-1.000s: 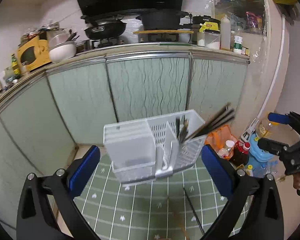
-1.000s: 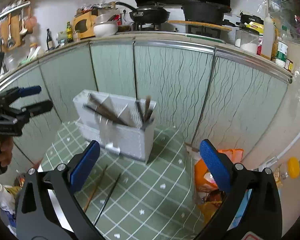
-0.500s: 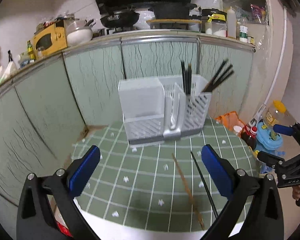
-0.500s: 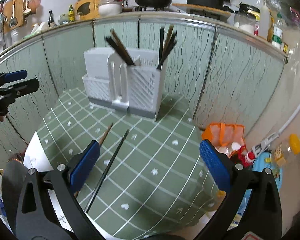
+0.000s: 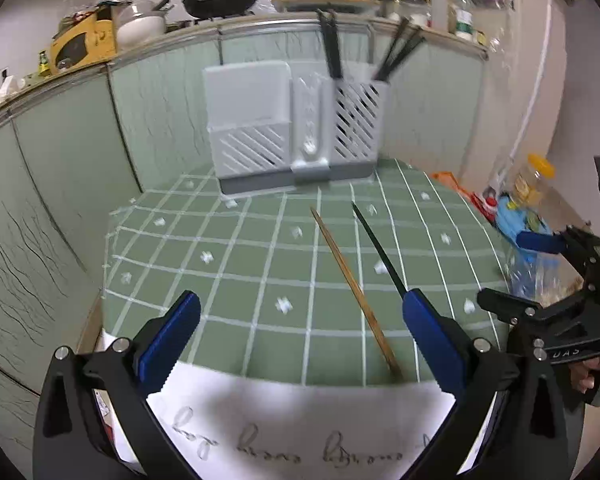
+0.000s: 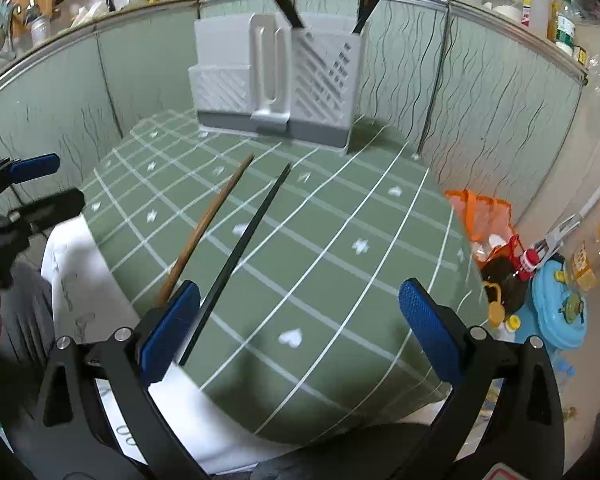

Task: Organize utensils
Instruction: 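Withdraw both tools from the holder back over the last two chopsticks, then close the right tool on the black chopstick while the left tool approaches the bamboo one, then close the left tool on the bamboo chopstick while the right tool holds the black one, then lift both chopsticks and carry them toward the white holder, then lower both chopsticks into the white holder compartments, then open both tools to release the chopsticks and withdraw from the holder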

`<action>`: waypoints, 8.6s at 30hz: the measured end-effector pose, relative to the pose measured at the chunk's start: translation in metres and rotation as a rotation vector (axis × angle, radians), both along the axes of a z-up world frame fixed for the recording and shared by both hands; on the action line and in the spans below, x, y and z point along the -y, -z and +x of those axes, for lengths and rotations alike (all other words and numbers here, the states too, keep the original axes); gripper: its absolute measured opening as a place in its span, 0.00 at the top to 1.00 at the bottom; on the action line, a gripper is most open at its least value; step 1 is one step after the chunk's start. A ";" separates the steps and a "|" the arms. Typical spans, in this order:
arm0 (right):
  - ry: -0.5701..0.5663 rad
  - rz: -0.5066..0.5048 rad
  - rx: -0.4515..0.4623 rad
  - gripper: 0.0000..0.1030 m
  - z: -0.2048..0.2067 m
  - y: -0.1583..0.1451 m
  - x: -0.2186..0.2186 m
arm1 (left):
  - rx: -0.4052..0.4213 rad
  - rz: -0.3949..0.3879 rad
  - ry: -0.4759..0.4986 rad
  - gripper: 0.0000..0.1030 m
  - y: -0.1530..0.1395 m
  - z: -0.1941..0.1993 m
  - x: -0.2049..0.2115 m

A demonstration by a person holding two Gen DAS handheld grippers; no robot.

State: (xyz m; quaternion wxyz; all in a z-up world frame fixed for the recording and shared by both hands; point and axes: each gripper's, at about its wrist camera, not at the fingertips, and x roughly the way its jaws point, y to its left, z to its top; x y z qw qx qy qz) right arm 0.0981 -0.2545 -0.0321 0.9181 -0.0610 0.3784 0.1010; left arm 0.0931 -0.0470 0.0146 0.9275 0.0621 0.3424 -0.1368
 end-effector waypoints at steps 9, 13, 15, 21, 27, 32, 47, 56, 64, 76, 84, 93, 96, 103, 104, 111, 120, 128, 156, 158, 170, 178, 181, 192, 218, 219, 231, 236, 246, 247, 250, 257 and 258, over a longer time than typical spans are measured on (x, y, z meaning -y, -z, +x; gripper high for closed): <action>-0.031 -0.001 -0.052 0.16 -0.018 0.030 -0.019 | -0.036 -0.011 0.037 0.04 0.029 -0.013 0.005; -0.052 -0.013 -0.061 0.23 -0.024 0.041 -0.030 | -0.047 -0.014 0.048 0.04 0.035 -0.015 0.004; -0.064 -0.001 -0.066 0.25 -0.026 0.045 -0.035 | -0.054 -0.021 0.047 0.04 0.037 -0.015 0.002; -0.077 -0.016 -0.054 0.35 -0.026 0.053 -0.047 | -0.075 -0.023 0.049 0.04 0.044 -0.014 -0.002; -0.056 -0.041 -0.007 0.65 -0.028 0.051 -0.051 | -0.093 -0.038 0.055 0.04 0.050 -0.014 -0.005; -0.004 -0.020 -0.007 0.93 -0.026 0.050 -0.038 | -0.096 -0.043 0.069 0.04 0.050 -0.013 -0.002; 0.055 0.027 -0.042 0.94 -0.024 0.048 -0.011 | -0.144 0.002 0.094 0.24 0.068 -0.007 0.051; 0.092 0.041 -0.040 0.94 -0.025 0.046 0.005 | -0.139 0.060 0.072 0.43 0.081 -0.011 0.069; 0.094 0.052 -0.040 0.94 -0.025 0.047 0.006 | -0.110 0.081 0.043 0.65 0.080 -0.019 0.075; 0.098 0.057 -0.038 0.94 -0.026 0.046 0.008 | -0.119 0.059 -0.017 0.92 0.077 -0.018 0.061; 0.100 0.057 -0.028 0.94 -0.027 0.041 0.009 | -0.136 0.018 -0.033 0.92 0.073 -0.021 0.047; 0.087 0.069 -0.001 0.94 -0.031 0.014 0.012 | -0.105 -0.001 -0.037 0.92 0.047 -0.023 0.035; 0.080 0.071 0.013 0.94 -0.032 0.004 0.011 | -0.102 -0.004 -0.030 0.92 0.037 -0.021 0.034; 0.069 0.077 0.041 0.94 -0.031 -0.018 0.010 | -0.091 -0.001 -0.019 0.92 0.017 -0.018 0.034; 0.067 0.076 0.047 0.94 -0.031 -0.022 0.009 | -0.084 -0.002 -0.018 0.92 0.014 -0.019 0.034; 0.050 0.090 0.092 0.94 -0.025 -0.051 0.008 | -0.049 -0.015 -0.017 0.92 -0.012 -0.015 0.030; 0.039 0.097 0.149 0.94 -0.007 -0.090 0.007 | 0.010 -0.022 -0.017 0.92 -0.051 0.002 0.029; 0.035 0.116 0.172 0.94 0.017 -0.117 0.008 | 0.031 -0.042 -0.016 0.92 -0.074 0.022 0.029; -0.003 0.147 0.182 0.94 0.061 -0.202 0.008 | 0.026 -0.098 -0.006 0.92 -0.144 0.069 0.021; -0.005 0.134 0.186 0.94 0.063 -0.217 0.008 | 0.037 -0.091 0.000 0.92 -0.163 0.073 0.021; -0.013 0.124 0.228 0.94 0.079 -0.302 0.010 | 0.068 -0.082 0.067 0.92 -0.254 0.090 0.033; -0.009 0.122 0.255 0.94 0.093 -0.339 0.017 | 0.062 -0.100 0.115 0.92 -0.284 0.111 0.048; -0.010 0.120 0.258 0.94 0.102 -0.345 0.017 | 0.064 -0.084 0.124 0.92 -0.286 0.120 0.059; -0.005 0.133 0.212 0.94 0.169 -0.312 0.023 | 0.038 -0.044 0.138 0.92 -0.257 0.178 0.083; -0.034 0.135 0.116 0.94 0.242 -0.233 0.031 | -0.004 -0.076 0.147 0.92 -0.184 0.245 0.085; -0.035 0.135 0.116 0.94 0.241 -0.232 0.031 | 0.005 -0.081 0.147 0.92 -0.184 0.245 0.083; -0.101 0.134 0.098 0.94 0.244 -0.223 0.035 | 0.019 -0.081 0.213 0.91 -0.165 0.250 0.077; -0.107 0.151 0.111 0.65 0.237 -0.222 0.043 | 0.042 -0.115 0.232 0.18 -0.165 0.245 0.068; -0.167 0.157 0.143 0.07 0.215 -0.226 0.060 | 0.065 -0.147 0.221 0.04 -0.177 0.237 0.037; -0.174 0.156 0.148 0.07 0.211 -0.225 0.060 | 0.059 -0.154 0.220 0.04 -0.177 0.236 0.035; -0.169 0.145 0.135 0.07 0.204 -0.221 0.059 | 0.053 -0.159 0.205 0.04 -0.175 0.232 0.032; -0.148 0.110 0.140 0.07 0.189 -0.214 0.055 | 0.060 -0.104 0.184 0.04 -0.169 0.214 0.035; -0.147 0.105 0.140 0.07 0.186 -0.214 0.054 | 0.061 -0.099 0.178 0.04 -0.169 0.212 0.035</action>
